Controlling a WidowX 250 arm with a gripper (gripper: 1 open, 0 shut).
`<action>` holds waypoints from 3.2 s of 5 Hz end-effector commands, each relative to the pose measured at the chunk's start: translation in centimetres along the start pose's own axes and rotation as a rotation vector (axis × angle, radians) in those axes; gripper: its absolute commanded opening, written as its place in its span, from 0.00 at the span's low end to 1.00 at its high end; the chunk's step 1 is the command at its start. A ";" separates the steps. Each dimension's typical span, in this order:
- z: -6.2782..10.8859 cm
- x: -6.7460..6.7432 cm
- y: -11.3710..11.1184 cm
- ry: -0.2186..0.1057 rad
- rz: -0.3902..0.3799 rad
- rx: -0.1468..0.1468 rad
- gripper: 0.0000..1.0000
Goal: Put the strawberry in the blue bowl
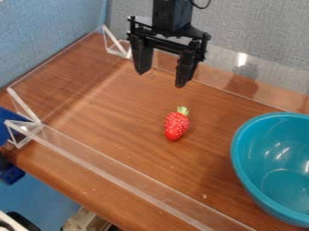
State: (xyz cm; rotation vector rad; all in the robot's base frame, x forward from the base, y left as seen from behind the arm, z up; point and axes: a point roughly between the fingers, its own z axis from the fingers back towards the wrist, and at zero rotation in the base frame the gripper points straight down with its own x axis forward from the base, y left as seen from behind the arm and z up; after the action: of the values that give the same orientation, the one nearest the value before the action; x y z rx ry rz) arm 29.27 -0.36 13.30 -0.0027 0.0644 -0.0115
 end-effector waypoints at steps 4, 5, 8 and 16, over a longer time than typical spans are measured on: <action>-6.7 1.4 -1.0 0.012 -0.012 -0.024 1.00; -7.2 1.4 -1.5 0.012 -0.007 -0.022 1.00; -8.0 3.3 -0.9 0.008 0.013 -0.031 1.00; -7.1 4.5 0.0 -0.011 0.058 -0.018 1.00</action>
State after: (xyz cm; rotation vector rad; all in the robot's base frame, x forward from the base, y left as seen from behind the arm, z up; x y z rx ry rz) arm 32.33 -0.95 4.42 -0.0183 0.1095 0.0361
